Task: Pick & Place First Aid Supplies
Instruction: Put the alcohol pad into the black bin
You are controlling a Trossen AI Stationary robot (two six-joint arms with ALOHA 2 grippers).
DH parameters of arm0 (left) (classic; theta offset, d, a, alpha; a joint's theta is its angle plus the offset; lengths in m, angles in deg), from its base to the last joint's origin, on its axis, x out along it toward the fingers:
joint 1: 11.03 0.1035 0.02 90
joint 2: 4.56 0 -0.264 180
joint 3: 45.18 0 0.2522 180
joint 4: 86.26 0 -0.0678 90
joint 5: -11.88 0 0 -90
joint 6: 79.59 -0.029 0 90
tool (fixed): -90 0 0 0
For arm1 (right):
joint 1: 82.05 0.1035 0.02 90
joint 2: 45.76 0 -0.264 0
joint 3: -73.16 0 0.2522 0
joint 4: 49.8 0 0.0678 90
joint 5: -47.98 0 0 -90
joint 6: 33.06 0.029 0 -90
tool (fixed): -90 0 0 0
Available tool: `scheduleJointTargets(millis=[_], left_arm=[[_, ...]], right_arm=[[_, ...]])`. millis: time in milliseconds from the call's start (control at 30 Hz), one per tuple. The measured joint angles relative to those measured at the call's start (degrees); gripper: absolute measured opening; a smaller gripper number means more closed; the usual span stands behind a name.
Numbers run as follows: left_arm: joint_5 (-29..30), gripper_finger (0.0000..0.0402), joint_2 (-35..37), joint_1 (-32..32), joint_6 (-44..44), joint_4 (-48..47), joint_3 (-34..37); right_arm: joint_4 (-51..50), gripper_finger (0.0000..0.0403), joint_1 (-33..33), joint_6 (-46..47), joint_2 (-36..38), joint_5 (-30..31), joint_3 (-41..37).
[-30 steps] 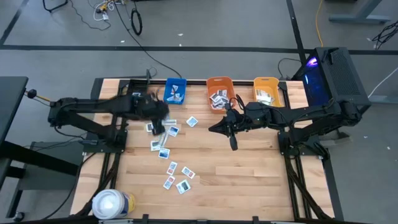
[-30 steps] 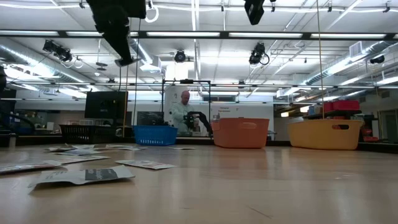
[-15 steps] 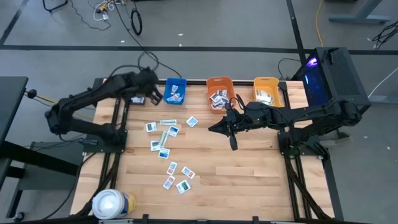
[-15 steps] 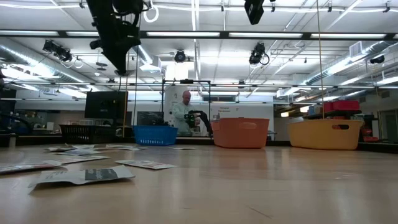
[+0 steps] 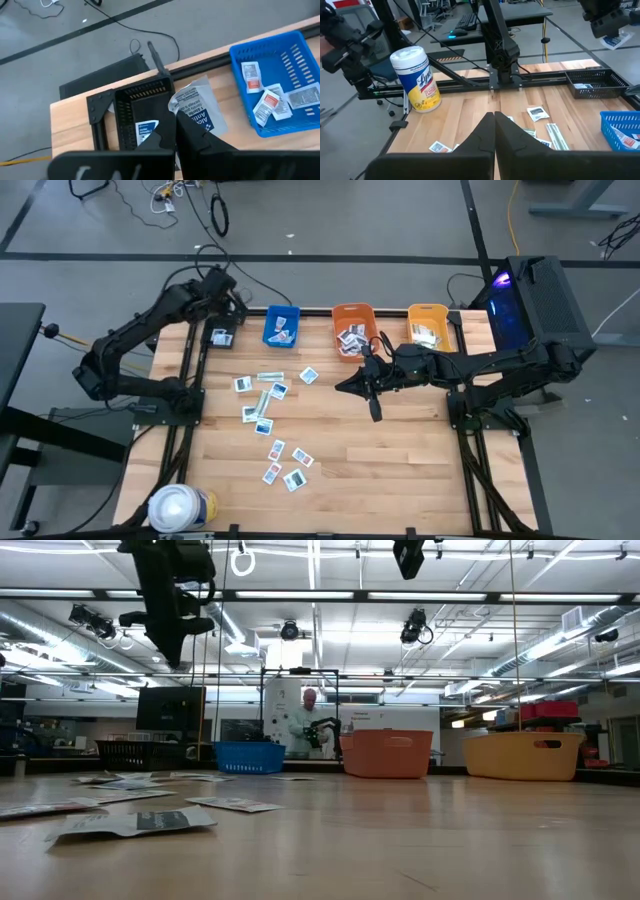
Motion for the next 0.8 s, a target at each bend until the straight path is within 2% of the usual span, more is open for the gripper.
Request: scheduleJointTargets(millis=[167, 367, 600, 800], left_arm=[[0.2, 0.0002, -2.6, 0.4, 1.4, -0.8, 0.0], [3.2, 0.0002, -7.0, 1.8, 3.2, -4.1, 0.0], [3.4, 0.0002, -11.1, 2.7, 3.8, -4.6, 0.0], [4.2, 0.0002, -12.1, 3.2, 5.3, -6.6, 0.0]], right_arm=[[-1.4, 0.0002, -0.2, -0.7, 0.0, 0.0, 0.0], [-2.3, 0.0002, -1.3, -0.5, 0.0, 0.2, 0.0], [-4.4, 0.0002, -3.3, 0.0, 0.0, 6.3, 0.0], [-6.6, 0.0002, -6.1, 0.0, 0.0, 6.6, 0.0]])
